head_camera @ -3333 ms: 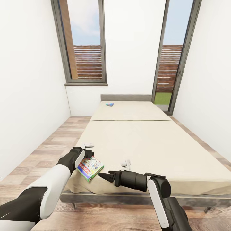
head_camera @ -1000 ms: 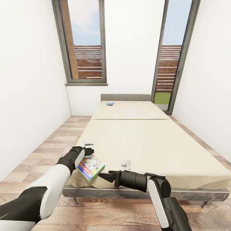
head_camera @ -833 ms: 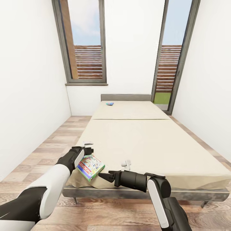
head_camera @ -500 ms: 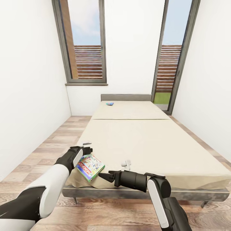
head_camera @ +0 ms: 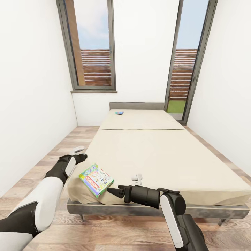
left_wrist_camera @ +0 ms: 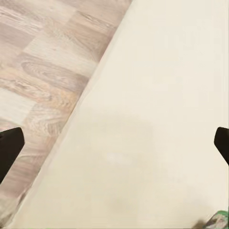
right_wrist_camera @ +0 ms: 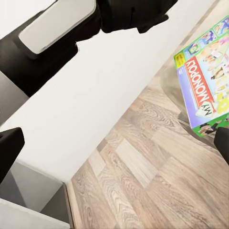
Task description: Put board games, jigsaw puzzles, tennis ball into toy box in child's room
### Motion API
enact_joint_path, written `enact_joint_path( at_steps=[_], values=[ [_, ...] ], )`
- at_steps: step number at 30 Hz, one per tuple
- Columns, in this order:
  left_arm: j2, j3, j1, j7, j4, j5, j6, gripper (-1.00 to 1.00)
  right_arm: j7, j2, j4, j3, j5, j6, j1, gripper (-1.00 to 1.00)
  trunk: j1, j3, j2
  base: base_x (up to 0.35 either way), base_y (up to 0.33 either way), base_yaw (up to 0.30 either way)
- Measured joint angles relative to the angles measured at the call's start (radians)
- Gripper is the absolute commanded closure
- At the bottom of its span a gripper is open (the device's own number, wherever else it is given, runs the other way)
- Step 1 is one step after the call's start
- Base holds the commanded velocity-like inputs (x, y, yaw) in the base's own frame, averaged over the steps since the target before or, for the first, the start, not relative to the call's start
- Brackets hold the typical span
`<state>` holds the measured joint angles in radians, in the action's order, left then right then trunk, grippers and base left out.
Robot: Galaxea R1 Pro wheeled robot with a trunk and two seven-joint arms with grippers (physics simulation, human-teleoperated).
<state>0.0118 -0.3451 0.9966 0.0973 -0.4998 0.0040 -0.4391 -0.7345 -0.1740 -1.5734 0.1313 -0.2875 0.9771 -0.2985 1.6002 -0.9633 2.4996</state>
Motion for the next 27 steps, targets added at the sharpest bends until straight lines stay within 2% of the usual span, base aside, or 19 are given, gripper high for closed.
enact_joint_path(
  at_steps=[2, 4, 9, 13, 16, 18, 20, 22, 25, 27],
  values=[
    [0.017, -0.045, 0.0, -0.001, -0.012, 0.0, -0.003, -1.0, 0.0, 0.0, 0.0, 0.0, 0.0, 0.0, 0.0, -1.0, 0.0, 0.0, 0.0, 0.0, 0.0, 0.0],
    [0.03, -0.068, 0.0, -0.002, -0.023, 0.001, -0.007, -1.0, 0.0, 0.0, 0.0, 0.0, 0.0, -0.001, 0.0, -1.0, 0.0, 0.0, 0.0, 0.0, 0.0, 0.0],
    [0.064, -0.085, 0.0, -0.003, -0.035, 0.002, -0.033, -1.0, 0.0, 0.0, 0.0, 0.0, 0.001, -0.004, 0.0, -1.0, 0.0, 0.0, 0.0, 0.0, 0.0, 0.0],
    [0.099, -0.113, 0.0, -0.004, -0.038, 0.003, -0.048, -1.0, 0.009, 0.0, 0.0, -0.001, 0.002, -0.002, -0.002, -1.0, 0.0, 0.0, 0.0, 0.0, 0.0, 0.0],
    [0.111, -0.137, 0.0, -0.004, -0.038, 0.004, -0.053, -1.0, 0.051, 0.0, 0.0, -0.003, 0.002, -0.002, -0.001, -1.0, 0.0, 0.0, 0.0, 0.0, 0.0, 0.0],
    [0.115, -0.155, 0.0, -0.004, -0.038, 0.004, -0.064, -1.0, 0.104, 0.0, 0.001, -0.005, 0.0, -0.002, -0.001, -1.0, 0.0, 0.0, 0.0, 0.0, 0.0, 0.0],
    [0.122, -0.172, 0.0, -0.005, -0.038, 0.004, -0.118, -1.0, 0.197, 0.0, 0.002, -0.004, -0.011, -0.001, 0.0, -1.0, 0.0, 0.0, 0.0, 0.0, 0.0, 0.0],
    [0.135, -0.178, 0.0, -0.008, -0.038, 0.003, -0.183, -1.0, 0.244, 0.0, 0.006, -0.005, -0.016, 0.0, 0.0, -1.0, 0.0, 0.0, 0.0, 0.0, 0.0, 0.0],
    [0.156, -0.178, 0.0, -0.033, -0.034, 0.002, -0.231, -1.0, 0.267, 0.0, 0.009, -0.012, -0.02, 0.002, 0.0, -1.0, 0.0, 0.0, 0.0, 0.0, 0.0, 0.0],
    [0.181, -0.177, -0.002, -0.06, -0.026, -0.001, -0.242, -1.0, 0.272, 0.0, 0.01, -0.021, -0.022, 0.004, 0.0, -1.0, 0.0, 0.0, 0.0, 0.0, 0.0, 0.0]
  ],
)
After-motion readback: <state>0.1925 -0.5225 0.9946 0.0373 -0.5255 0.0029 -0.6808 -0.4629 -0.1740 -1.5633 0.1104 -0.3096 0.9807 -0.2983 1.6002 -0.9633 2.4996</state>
